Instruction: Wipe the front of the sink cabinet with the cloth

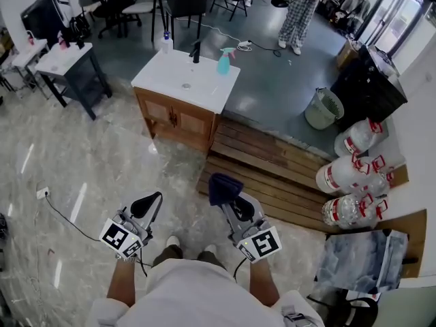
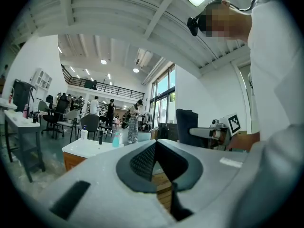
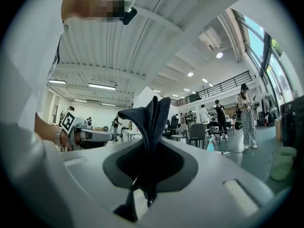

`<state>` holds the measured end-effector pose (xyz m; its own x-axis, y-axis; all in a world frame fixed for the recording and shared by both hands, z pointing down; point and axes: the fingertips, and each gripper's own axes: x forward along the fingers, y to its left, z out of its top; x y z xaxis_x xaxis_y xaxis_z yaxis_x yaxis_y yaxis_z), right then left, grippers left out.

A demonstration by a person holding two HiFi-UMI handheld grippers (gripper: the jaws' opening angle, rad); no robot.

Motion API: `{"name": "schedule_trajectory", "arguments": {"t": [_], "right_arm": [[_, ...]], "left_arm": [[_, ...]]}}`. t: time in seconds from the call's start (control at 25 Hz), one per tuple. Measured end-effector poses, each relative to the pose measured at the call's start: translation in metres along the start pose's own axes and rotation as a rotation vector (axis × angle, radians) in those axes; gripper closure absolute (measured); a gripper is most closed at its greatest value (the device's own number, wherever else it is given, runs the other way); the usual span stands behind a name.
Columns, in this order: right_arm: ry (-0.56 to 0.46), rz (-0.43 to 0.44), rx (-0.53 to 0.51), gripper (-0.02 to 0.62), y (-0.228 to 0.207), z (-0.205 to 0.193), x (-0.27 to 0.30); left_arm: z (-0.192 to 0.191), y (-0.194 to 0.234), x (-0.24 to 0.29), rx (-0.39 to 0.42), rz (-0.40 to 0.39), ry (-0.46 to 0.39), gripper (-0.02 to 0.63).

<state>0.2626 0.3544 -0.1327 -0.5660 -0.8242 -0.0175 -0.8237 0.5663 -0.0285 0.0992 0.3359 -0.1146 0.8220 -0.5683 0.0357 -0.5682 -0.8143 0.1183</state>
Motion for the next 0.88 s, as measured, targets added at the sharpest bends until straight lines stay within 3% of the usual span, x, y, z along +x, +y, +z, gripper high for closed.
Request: {"name": "schedule_trajectory", "arguments": {"t": [0.36, 0.56, 0.72, 0.88], "right_arm": [[0.005, 0.051, 0.048, 0.541, -0.023, -0.027, -0.022], [0.026, 0.098, 0.075, 0.541, -0.023, -0.048, -0.006], [0.05, 0.127, 0.05, 0.541, -0.015, -0.058, 0.033], [0.078, 0.11, 0.024, 0.54, -0.008, -0.067, 0.092]], "left_arm": [[-0.012, -0.004, 0.01, 0.015, 0.11, 0.012, 0.603], [-0.022, 0.01, 0.012, 0.004, 0.153, 0.007, 0.603], [-0.028, 0.047, 0.014, -0.009, 0.158, -0.006, 0.603], [-0.033, 0.115, 0.019, -0.033, 0.137, -0.007, 0.603]]}}
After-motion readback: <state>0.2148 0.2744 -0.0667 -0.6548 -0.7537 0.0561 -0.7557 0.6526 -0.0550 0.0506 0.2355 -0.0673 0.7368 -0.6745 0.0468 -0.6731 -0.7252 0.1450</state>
